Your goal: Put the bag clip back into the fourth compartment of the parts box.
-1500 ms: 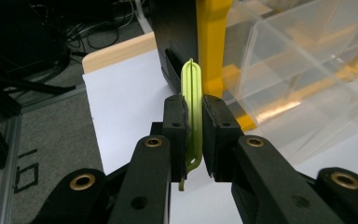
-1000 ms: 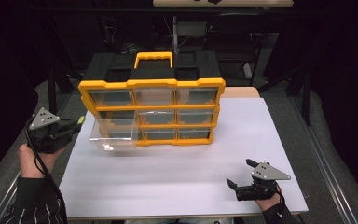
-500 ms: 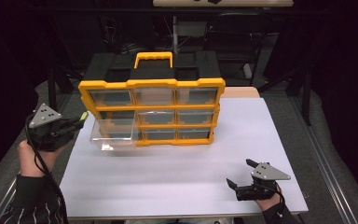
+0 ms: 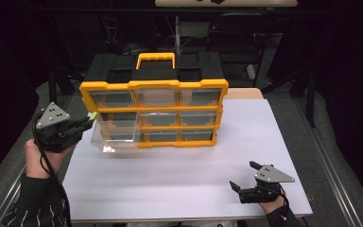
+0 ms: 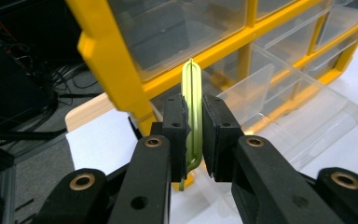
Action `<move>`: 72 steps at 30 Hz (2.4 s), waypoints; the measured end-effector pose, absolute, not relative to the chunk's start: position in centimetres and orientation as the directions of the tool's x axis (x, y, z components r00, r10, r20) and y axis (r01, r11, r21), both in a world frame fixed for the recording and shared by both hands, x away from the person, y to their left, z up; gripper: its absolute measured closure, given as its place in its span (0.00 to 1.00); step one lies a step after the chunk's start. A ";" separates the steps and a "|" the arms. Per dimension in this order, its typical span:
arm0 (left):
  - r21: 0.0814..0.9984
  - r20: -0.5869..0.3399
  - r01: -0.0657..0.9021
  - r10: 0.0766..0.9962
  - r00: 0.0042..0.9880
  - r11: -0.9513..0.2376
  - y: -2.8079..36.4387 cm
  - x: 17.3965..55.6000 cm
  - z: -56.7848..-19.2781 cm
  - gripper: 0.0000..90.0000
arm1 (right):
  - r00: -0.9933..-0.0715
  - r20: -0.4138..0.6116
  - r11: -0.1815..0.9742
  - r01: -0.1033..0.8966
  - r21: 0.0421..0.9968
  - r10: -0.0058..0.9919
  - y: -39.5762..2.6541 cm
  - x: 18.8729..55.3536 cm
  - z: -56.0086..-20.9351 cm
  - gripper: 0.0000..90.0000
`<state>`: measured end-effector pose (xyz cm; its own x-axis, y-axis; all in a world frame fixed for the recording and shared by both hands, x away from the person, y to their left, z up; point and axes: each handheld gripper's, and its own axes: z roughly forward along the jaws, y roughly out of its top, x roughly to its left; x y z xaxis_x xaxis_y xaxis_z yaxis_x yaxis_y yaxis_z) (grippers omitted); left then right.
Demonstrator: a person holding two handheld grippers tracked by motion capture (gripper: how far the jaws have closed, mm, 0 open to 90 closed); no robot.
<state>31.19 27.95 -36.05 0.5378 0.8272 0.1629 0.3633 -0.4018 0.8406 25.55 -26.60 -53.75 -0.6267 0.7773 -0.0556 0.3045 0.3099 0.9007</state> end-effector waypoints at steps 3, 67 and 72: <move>0.839 0.163 0.360 0.819 0.550 -0.408 27.6 31.3 -36.1 0.90 | -0.627 -0.053 0.308 0.306 0.901 0.777 -26.6 25.5 -53.7 0.00; 0.822 0.127 0.369 0.772 0.623 -0.433 26.1 31.6 -36.8 0.13 | -0.626 -0.060 0.317 0.308 0.897 0.778 -26.6 25.5 -53.7 0.00; 0.831 0.132 0.364 0.784 0.606 -0.421 26.9 30.6 -37.2 0.05 | -0.625 -0.055 0.315 0.313 0.896 0.779 -26.6 25.5 -53.7 0.00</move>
